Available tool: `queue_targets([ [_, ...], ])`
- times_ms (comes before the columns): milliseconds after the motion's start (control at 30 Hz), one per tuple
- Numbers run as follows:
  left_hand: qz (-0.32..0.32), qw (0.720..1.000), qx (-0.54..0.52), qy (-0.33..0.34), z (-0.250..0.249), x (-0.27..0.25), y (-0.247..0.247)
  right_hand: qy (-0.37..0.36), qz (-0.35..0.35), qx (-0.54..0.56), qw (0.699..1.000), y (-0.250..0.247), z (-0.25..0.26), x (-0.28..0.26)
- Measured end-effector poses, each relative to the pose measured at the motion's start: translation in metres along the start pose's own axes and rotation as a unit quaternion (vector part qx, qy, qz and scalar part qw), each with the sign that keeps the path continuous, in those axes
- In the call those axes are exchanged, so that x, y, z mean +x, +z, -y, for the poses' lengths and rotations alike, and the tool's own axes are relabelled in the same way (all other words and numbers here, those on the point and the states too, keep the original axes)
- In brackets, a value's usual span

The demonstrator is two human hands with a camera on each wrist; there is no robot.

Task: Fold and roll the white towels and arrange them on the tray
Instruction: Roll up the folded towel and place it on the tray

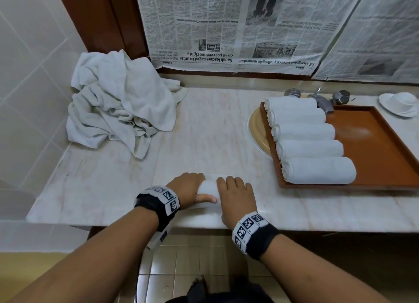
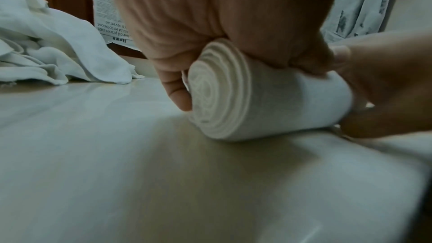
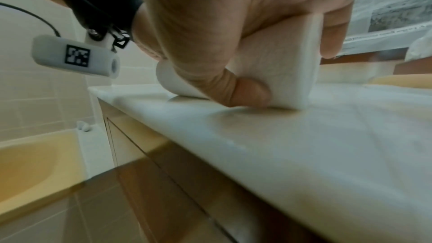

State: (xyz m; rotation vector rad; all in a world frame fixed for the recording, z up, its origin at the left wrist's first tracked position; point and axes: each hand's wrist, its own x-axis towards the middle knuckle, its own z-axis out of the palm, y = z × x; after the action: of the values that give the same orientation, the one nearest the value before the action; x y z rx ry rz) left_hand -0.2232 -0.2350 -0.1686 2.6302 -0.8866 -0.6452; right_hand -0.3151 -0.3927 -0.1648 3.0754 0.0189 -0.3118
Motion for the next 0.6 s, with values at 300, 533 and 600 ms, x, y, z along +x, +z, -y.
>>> queue_targets([
  [300, -0.21, 0.903, -0.219, -0.304, -0.019, -0.082, 0.053, -0.008, 0.029, 0.049, 0.998, -0.012, -0.01, 0.016],
  [533, -0.167, 0.68, -0.661, -0.271, -0.087, -0.065, 0.069, -0.008, 0.127, 0.15, 0.98, -0.014, -0.029, -0.022],
  [600, -0.192, 0.627, -0.707, -0.266, -0.109, -0.06, 0.069, -0.006, 0.188, 0.225, 0.956, -0.01, -0.047, -0.041],
])
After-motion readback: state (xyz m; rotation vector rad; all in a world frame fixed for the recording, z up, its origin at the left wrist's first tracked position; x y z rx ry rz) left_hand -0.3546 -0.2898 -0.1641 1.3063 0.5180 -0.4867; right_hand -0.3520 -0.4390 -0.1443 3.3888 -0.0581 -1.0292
